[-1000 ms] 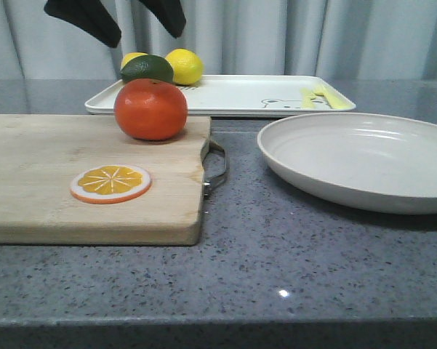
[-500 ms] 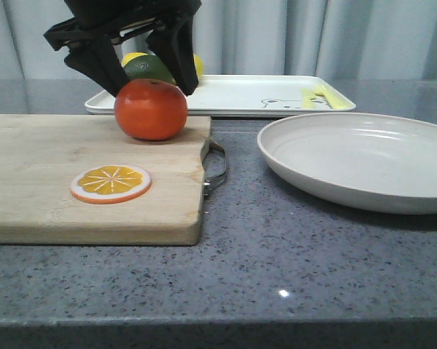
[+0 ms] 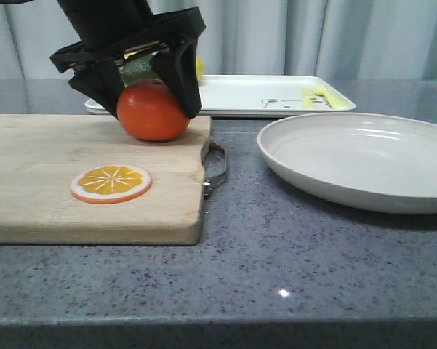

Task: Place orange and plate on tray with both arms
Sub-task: 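Lower the left gripper onto the orange on the cutting board and grasp it, then lift the orange with the left gripper and carry it over the white plate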

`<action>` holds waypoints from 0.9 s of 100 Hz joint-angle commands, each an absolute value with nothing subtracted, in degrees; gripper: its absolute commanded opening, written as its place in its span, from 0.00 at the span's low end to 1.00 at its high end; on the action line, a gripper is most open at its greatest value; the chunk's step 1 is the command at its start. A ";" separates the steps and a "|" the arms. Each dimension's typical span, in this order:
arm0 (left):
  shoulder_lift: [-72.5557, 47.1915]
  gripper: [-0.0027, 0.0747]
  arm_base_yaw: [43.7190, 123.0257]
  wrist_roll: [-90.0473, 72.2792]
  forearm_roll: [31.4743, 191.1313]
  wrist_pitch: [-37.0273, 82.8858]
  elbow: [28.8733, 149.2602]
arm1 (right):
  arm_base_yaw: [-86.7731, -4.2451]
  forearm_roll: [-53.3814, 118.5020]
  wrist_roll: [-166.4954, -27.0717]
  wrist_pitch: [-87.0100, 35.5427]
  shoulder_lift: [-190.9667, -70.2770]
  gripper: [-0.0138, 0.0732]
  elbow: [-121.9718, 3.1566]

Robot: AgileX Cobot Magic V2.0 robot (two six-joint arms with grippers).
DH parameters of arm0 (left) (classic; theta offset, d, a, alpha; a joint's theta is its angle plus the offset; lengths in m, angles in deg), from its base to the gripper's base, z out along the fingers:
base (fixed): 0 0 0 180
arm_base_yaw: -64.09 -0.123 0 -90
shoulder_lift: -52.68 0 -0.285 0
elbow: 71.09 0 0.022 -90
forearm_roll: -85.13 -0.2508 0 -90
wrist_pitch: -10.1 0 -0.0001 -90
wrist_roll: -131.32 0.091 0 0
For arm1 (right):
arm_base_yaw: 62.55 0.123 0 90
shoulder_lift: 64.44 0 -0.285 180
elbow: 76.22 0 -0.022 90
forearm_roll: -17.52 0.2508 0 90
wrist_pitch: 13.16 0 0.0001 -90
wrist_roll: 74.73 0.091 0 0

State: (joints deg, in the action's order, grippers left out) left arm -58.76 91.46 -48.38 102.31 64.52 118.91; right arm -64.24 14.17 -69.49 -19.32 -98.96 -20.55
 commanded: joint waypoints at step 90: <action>-62.48 0.41 105.86 -45.40 108.03 64.77 137.79 | -64.14 14.13 -69.35 -15.44 -99.64 0.09 -22.35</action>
State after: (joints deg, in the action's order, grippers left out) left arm -63.17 103.57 -45.62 106.25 66.33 133.79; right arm -64.24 14.17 -69.49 -19.76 -98.96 -20.55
